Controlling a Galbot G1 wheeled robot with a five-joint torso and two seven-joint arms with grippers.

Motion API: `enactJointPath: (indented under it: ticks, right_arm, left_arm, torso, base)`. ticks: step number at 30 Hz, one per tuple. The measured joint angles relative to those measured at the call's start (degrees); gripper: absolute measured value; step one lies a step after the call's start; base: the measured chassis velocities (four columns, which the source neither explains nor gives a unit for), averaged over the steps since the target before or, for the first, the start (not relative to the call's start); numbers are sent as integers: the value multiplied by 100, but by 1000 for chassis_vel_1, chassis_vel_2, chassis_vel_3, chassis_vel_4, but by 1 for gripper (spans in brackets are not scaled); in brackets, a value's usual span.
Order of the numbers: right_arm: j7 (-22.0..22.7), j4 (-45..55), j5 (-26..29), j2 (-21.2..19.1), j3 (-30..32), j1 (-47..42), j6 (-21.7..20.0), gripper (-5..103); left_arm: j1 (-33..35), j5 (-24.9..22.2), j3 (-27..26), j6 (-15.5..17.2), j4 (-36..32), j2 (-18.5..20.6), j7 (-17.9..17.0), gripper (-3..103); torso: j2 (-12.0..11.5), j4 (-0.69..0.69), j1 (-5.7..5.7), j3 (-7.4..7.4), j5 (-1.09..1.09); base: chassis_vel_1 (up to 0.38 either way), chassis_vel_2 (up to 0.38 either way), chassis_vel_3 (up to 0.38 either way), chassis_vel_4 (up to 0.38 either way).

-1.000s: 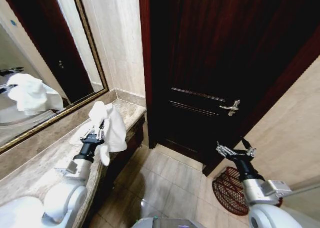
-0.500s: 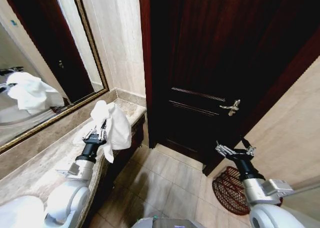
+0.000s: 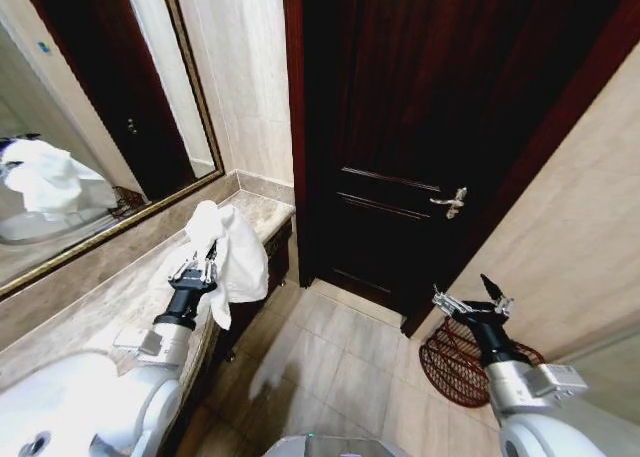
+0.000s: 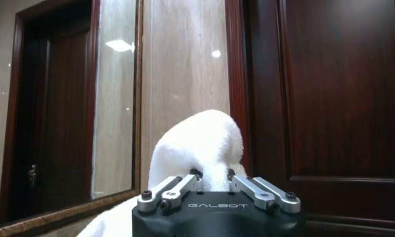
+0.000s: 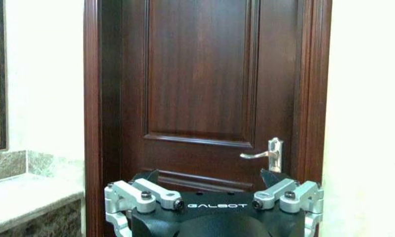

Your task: Discard the used towel into the hamper.

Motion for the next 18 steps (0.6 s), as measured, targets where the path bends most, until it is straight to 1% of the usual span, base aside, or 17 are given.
enactJointPath:
  ticks: [13, 18]
  right_arm:
    - [-7, -5, -44, 41, -18, -49, 18, 100]
    - [1, -6, -57, 55, -30, -36, 123, 100]
  left_arm:
    - [24, -12, 78, -59, -24, -29, -67, 12]
    - [61, 139, 96, -54, -22, -66, -64, 12]
  torso:
    - [-2, -1, 5, 2, -1]
    - [0, 0, -2, -1, 0]
  base:
    - [56, -60, -61, 61]
    - [85, -95, -85, 86]
